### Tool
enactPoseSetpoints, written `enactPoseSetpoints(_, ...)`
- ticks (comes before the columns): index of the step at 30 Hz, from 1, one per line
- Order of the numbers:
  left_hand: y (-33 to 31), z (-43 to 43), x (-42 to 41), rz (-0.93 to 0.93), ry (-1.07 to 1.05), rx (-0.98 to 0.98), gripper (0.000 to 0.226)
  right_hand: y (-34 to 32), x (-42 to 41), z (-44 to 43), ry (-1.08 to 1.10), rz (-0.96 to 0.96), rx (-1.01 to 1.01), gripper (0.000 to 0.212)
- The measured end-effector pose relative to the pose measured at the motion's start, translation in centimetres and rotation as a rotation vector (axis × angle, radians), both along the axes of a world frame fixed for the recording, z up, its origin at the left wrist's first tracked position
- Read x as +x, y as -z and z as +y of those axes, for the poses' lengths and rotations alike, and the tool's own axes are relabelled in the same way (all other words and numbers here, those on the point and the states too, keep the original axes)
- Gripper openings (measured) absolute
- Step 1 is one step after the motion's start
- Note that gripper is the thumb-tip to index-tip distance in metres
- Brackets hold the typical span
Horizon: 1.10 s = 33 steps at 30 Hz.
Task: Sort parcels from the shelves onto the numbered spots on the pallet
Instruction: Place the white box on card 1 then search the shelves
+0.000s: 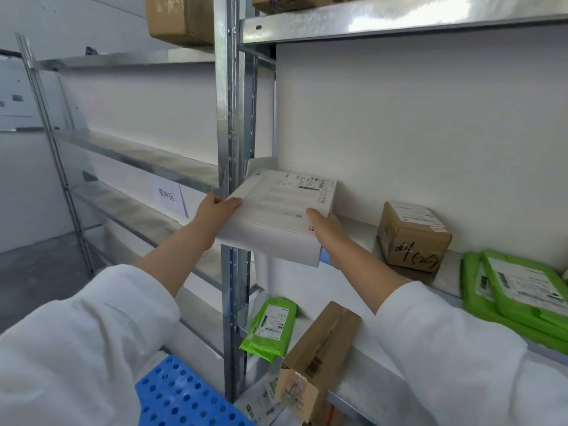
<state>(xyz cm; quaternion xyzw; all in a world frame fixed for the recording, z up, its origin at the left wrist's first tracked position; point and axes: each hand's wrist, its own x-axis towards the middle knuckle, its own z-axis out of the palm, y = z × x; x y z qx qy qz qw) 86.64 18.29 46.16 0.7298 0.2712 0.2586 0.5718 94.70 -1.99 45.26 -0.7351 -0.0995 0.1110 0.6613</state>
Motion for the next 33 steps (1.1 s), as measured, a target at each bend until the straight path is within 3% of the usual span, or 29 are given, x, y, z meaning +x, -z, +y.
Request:
enactPoseSetpoints(4,-0.4,-3.3,-3.5,-0.091,-0.074,-0.056,0.018,-0.2,-1.9,-2.6,-0.079,-0.118,-0.069,0.039)
enactPoseSetpoints(10,-0.9,-8.2,-11.2,-0.230,-0.199,-0.144,0.014,-0.9,-6.6,-5.9,-0.211,-0.308,-0.060,0.045)
enactPoseSetpoints(15,2.1,-10.6,-19.6,-0.328,-0.331,-0.410,0.039,-0.3,-12.5,-8.3,-0.363,-0.414,0.019,0.044)
enactPoseSetpoints(19,5.6,-13.8,-26.7,-0.360,-0.447,-0.527,0.022,2.1,-17.3,-8.5,-0.509,-0.393,-0.002,0.052)
enactPoseSetpoints(24,8.6,-15.9,-36.0,-0.390,-0.604,-0.492,0.029,6.0,-23.6,-7.4,-0.699,-0.323,0.027,0.041)
enactPoseSetpoints(33,12.1,-18.0,-48.5,-0.407,-0.819,-0.465,0.029,10.2,-34.3,-5.3,-0.934,-0.240,0.047,0.047)
